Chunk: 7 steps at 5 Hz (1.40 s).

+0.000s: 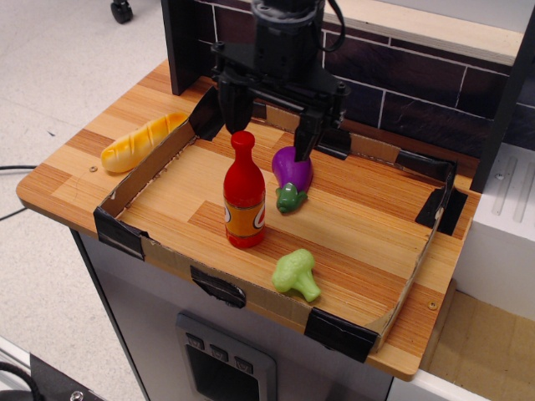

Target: Topple hot sauce bottle

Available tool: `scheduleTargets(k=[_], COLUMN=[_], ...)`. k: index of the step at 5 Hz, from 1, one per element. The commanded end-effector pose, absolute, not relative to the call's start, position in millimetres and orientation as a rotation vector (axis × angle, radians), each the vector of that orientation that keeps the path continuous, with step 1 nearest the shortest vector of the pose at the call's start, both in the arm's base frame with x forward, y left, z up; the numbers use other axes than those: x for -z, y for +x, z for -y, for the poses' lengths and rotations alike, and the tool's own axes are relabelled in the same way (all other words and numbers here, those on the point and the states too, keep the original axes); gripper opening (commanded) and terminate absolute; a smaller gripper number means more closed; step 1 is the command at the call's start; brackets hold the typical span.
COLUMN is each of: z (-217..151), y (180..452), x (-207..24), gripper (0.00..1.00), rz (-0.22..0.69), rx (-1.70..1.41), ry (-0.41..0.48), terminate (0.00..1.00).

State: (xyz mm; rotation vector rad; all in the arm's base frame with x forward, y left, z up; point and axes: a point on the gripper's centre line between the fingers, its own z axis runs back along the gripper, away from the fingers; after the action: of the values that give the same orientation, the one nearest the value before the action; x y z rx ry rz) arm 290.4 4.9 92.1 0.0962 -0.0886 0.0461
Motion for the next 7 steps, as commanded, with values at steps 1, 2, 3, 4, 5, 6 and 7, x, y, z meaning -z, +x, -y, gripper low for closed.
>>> scheduleTargets(k=[1,2,3,4,5,6,7], z=[-2.3,-2.0,-2.6,-5.7,-10.4,-16.8,-31.2], y=[280.1,279.5,278.8,277.9,275.5,274.9,273.8], x=[-101.5,-99.7,-98.7,-101.3,-105.7,-108.0,-109.9], gripper=[1.0,1.0,0.0,0.0,0.0,0.0,0.0], rz=[0.137,0.133,0.107,0.103,0.114,0.125,0.077], rx=[-0.03,-0.041,-0.059,-0.081,-0.101,-0.12,-0.269], ry=[0.075,0.083,0.082,0.086,0.099,0.111,0.081], terminate=[0.0,0.0,0.0,0.0,0.0,0.0,0.0])
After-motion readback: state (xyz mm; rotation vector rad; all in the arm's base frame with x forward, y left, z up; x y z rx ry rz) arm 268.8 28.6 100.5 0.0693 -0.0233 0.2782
